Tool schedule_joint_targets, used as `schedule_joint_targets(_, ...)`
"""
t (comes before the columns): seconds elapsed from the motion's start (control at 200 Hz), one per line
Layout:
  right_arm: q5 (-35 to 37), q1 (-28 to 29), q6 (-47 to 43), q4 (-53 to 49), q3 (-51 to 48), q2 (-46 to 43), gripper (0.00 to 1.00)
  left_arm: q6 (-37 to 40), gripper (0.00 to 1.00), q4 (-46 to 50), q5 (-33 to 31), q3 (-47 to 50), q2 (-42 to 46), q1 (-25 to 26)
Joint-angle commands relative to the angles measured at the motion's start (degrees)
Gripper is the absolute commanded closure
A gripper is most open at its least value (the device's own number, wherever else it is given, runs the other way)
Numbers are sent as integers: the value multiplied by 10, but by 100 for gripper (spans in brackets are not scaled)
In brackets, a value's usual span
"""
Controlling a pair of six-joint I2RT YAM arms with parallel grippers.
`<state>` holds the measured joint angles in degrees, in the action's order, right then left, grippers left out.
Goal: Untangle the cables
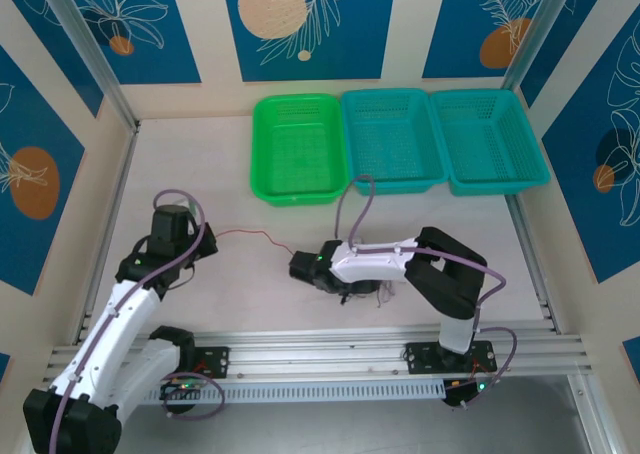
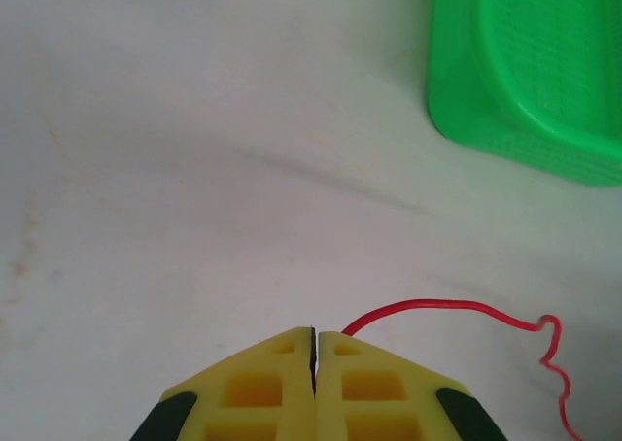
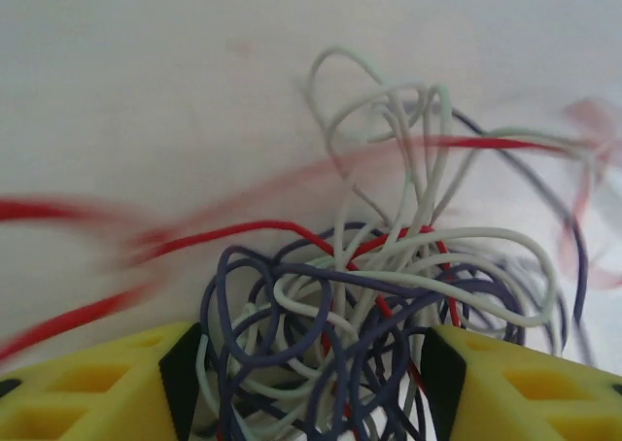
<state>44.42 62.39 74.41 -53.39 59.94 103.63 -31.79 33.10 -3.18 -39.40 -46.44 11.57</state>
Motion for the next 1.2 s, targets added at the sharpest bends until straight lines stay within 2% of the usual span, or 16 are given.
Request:
schedule_joint_targets(0.0, -16, -39, 80, -10, -65, -50, 40, 39, 100, 56, -54, -41, 3, -34)
schedule_joint_targets(0.265, -124, -187, 52, 150, -244, -215, 46, 66, 100, 55, 7, -80, -26, -136)
schedule_joint_targets(0.525, -211, -299, 38, 229, -296, -296, 56, 91, 100, 63, 44, -94, -47, -184)
schedule_joint_targets(0.63, -190, -302, 10, 196, -281, -330, 51, 105, 100, 55, 82, -96, -53, -190)
schedule_joint_targets(0.73, -175, -308, -4, 145, -263, -371, 37, 117, 100, 44, 111, -97, -56, -190)
schedule_joint_targets(0.82, -189, -304, -59, 140, -247, -427, 18, 131, 100, 14, 196, -93, -54, -190)
schedule_joint_targets(0.92, -199, -284, -121, 145, -217, -486, 7, 126, 100, -11, 257, -90, -45, -186)
schedule_joint_targets(1.065, -239, -234, -231, 198, -165, -510, 5, 131, 100, -14, 282, -91, -22, -176)
schedule_joint_targets(1.195, -302, -175, -301, 256, -104, -432, 6, 120, 100, -19, 315, -87, -6, -162)
